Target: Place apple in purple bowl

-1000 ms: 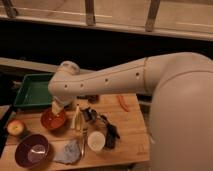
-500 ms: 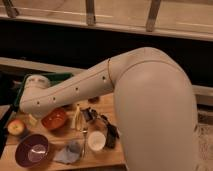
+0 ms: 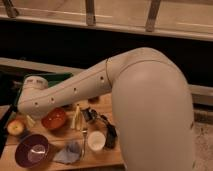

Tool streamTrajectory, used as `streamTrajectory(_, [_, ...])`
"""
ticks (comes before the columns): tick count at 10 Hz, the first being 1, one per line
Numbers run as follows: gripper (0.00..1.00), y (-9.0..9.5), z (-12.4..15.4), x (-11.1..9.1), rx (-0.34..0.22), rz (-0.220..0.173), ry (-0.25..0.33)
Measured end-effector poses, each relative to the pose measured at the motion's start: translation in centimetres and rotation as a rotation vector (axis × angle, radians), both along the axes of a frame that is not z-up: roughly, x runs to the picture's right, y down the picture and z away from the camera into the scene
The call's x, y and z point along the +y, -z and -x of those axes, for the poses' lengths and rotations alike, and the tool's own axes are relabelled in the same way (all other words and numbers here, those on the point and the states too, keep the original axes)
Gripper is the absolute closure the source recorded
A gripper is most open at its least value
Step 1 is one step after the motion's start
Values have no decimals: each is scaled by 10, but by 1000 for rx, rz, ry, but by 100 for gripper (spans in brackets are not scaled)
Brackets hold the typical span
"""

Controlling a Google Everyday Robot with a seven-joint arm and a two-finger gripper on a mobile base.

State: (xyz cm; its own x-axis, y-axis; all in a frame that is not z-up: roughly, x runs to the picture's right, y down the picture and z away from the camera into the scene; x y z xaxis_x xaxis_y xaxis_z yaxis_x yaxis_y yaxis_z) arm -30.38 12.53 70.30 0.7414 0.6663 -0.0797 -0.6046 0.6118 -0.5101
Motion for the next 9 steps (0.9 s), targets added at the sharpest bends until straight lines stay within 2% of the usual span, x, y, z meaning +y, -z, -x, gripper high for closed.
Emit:
streamTrajectory(4, [25, -8, 41, 14, -96, 66, 65])
streamTrajectory(6, [25, -3, 52, 11, -128, 65, 91])
streamTrajectory(9, [25, -2, 60, 7, -159, 76, 100])
